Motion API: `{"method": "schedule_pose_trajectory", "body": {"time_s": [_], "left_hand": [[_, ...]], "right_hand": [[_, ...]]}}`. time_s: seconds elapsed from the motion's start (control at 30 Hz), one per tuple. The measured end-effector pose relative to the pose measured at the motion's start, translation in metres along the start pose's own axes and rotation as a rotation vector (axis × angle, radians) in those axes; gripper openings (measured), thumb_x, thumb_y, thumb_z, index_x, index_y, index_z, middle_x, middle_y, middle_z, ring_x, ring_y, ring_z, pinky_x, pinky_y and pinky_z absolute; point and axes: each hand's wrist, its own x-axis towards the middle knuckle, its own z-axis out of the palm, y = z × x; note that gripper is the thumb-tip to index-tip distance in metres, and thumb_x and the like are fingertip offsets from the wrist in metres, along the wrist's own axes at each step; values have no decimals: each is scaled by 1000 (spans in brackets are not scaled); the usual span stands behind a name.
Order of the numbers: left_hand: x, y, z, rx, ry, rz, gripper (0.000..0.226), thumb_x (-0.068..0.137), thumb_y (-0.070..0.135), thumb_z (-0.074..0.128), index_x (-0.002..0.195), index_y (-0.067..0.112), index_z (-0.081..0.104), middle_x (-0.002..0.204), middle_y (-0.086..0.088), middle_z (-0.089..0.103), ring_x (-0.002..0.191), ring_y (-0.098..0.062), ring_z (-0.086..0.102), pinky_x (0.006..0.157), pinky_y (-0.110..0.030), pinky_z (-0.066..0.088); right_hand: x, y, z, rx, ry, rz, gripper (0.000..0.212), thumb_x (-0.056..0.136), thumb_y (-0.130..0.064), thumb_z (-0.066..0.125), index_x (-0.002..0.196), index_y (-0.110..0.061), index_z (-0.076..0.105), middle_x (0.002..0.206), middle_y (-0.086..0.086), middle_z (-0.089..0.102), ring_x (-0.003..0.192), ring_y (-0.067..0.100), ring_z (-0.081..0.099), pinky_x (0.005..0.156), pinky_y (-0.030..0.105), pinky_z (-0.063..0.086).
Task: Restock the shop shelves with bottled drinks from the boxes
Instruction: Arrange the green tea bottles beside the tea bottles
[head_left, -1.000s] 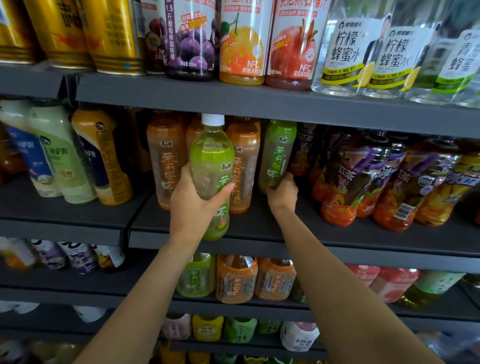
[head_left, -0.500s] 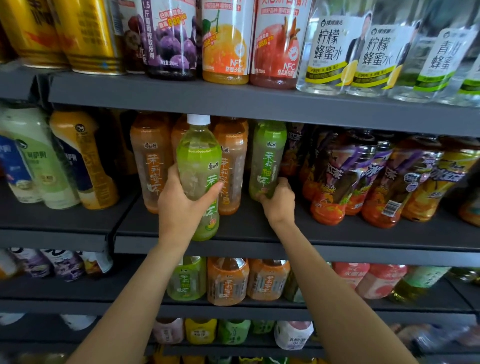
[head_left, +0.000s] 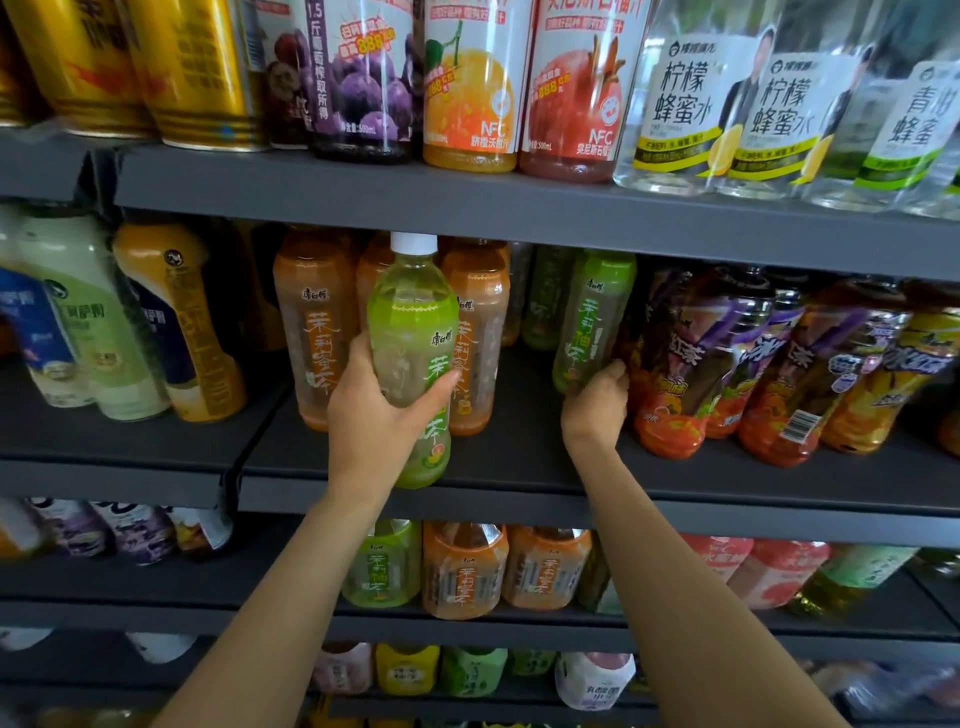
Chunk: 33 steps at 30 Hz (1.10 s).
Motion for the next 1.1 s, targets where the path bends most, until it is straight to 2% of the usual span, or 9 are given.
{"method": "schedule_pose_trajectory", "body": {"time_s": [0.07, 0.13, 0.23, 0.33, 0.4, 0.6, 0.8, 0.97, 1.1], "left_hand": [[0, -1, -1, -4, -4, 7, 60, 69, 37, 76, 118, 15, 48, 107, 9, 56, 101, -5, 53, 78, -3, 34], [0, -1, -2, -15, -13, 11, 60, 69, 36, 76, 118, 15, 48, 107, 9, 56, 102, -5, 53, 79, -3, 35], [2, -2, -4, -24, -27, 25, 61, 68, 38, 75, 118, 16, 49, 107, 9, 57, 102, -6, 54, 80, -6, 37], [2, -1, -6, -39, -39, 7, 55, 66, 38, 75, 111, 25, 46, 101, 12, 56, 100, -7, 54, 82, -17, 40], [2, 0, -6, -57, -43, 7, 56, 64, 41, 74, 108, 27, 44, 97, 17, 54, 98, -7, 54, 80, -16, 40], [3, -2, -1, -87, -23, 9, 62, 57, 50, 67, 110, 28, 44, 96, 21, 55, 95, -4, 54, 77, -11, 40], [3, -5, -2, -70, -22, 20, 54, 64, 38, 74, 107, 28, 44, 92, 28, 50, 84, 17, 48, 68, 3, 37], [2, 0, -2, -104, -24, -6, 62, 54, 51, 65, 108, 27, 45, 94, 26, 51, 87, 7, 53, 72, -6, 38], [3, -3, -2, -103, -27, 0, 63, 54, 52, 65, 108, 26, 46, 96, 19, 55, 97, -7, 54, 76, -12, 39]], "right_hand": [[-10, -2, -3, 46, 108, -58, 59, 81, 7, 59, 133, 1, 33, 135, 21, 39, 123, 36, 42, 102, 39, 39], [-23, -10, -6, 119, 201, -225, 42, 85, 5, 56, 126, 1, 45, 128, 17, 47, 118, 29, 48, 99, 30, 41], [-24, -33, 5, 264, -1, -426, 31, 92, 2, 47, 122, -2, 56, 119, 15, 61, 109, 24, 58, 96, 28, 46], [8, -52, 27, 403, -362, -195, 44, 99, -8, 37, 142, -15, 37, 139, 9, 48, 127, 24, 45, 103, 30, 36], [27, -54, 44, 441, -433, -131, 47, 99, -13, 34, 145, -22, 30, 143, 8, 43, 131, 25, 41, 109, 37, 35], [60, -42, 91, 453, -467, -114, 53, 95, -24, 45, 144, -35, 28, 141, 10, 46, 129, 28, 44, 107, 49, 38], [61, -37, 99, 568, -475, -102, 49, 94, -19, 46, 140, -34, 36, 141, 7, 47, 128, 26, 45, 106, 47, 40], [57, -38, 92, 619, -405, -44, 50, 96, -12, 39, 144, -26, 33, 142, 6, 46, 129, 25, 44, 107, 45, 38], [60, -34, 94, 608, -464, -36, 49, 96, -11, 39, 144, -22, 33, 143, 7, 45, 132, 24, 41, 108, 45, 37]]}}
